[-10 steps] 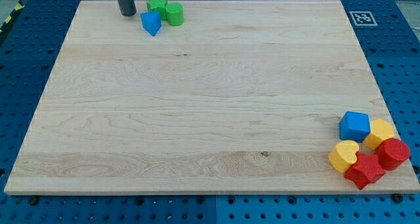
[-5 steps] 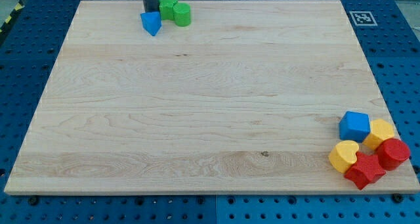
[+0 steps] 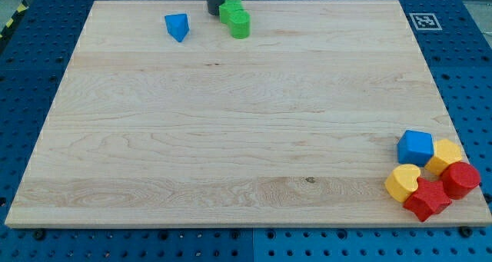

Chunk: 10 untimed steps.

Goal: Separate the green blocks

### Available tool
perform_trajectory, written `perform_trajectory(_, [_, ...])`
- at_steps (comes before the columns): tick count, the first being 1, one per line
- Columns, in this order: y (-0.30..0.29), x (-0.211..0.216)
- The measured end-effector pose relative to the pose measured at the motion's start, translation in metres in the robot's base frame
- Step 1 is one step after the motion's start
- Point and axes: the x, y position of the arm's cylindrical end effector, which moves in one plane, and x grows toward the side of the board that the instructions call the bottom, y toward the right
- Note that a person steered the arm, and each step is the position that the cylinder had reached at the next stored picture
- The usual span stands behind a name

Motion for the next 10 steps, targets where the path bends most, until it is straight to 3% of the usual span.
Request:
perform_trajectory(2, [0.027, 0.051])
perform_trajectory(4, [0.078, 0.050])
perform_trajectory(7, [0.096, 0.009])
perform_trajectory(10, [0.116, 0.001])
